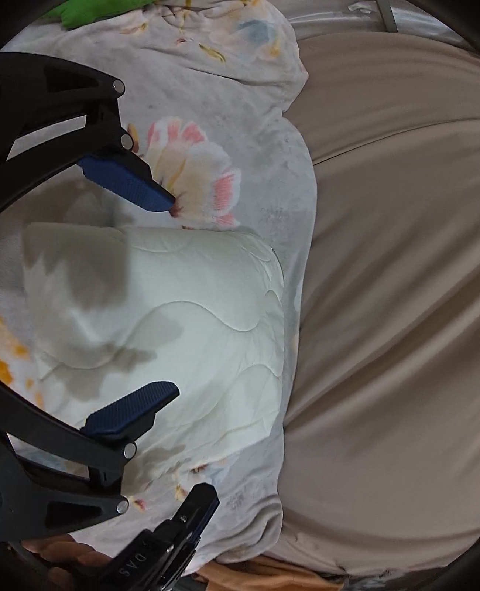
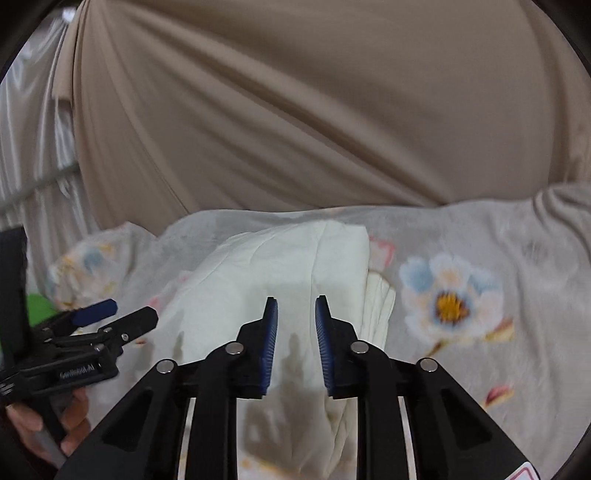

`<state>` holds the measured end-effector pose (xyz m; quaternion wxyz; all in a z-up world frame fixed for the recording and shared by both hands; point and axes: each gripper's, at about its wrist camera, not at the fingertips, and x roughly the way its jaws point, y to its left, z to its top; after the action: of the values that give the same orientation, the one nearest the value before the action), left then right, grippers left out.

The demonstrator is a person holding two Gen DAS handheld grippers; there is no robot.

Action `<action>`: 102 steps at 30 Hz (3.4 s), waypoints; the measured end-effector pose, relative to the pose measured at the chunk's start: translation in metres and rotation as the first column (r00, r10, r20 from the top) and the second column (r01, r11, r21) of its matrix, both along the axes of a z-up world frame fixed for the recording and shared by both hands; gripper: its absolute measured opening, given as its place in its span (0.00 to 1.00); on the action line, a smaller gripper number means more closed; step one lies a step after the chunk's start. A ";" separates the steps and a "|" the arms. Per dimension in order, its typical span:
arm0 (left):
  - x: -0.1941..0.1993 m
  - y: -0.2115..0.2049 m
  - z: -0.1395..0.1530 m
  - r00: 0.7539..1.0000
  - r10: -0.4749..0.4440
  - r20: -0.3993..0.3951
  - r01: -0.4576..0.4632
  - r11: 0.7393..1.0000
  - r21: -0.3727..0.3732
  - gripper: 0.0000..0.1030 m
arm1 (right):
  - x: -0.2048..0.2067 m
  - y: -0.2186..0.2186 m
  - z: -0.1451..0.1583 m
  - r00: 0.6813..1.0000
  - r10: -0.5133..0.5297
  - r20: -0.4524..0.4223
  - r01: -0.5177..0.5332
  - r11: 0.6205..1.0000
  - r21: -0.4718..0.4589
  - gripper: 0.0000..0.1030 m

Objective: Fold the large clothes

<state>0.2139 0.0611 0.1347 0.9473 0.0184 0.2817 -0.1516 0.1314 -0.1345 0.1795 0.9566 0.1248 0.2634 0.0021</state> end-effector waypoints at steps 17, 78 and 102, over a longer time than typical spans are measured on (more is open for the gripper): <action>0.050 -0.035 -0.064 0.998 0.054 -0.026 -0.052 0.994 0.096 0.96 | 0.094 -0.021 -0.108 0.986 -0.020 -0.167 0.033 0.996 0.079 0.04; -0.141 -0.006 -0.134 0.982 0.145 -0.117 -0.124 0.978 0.170 0.95 | -0.135 0.048 -0.126 0.933 -0.127 -0.337 0.088 0.988 -0.129 0.55; -0.144 -0.008 -0.134 0.983 0.157 -0.090 -0.136 0.970 0.202 0.95 | -0.136 0.051 -0.127 0.929 -0.147 -0.340 0.101 0.984 -0.149 0.55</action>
<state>0.0699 0.0533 0.0005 0.9333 0.0821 0.3455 -0.0536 -0.0042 -0.0837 0.0525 0.8988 0.0774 0.4203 -0.0975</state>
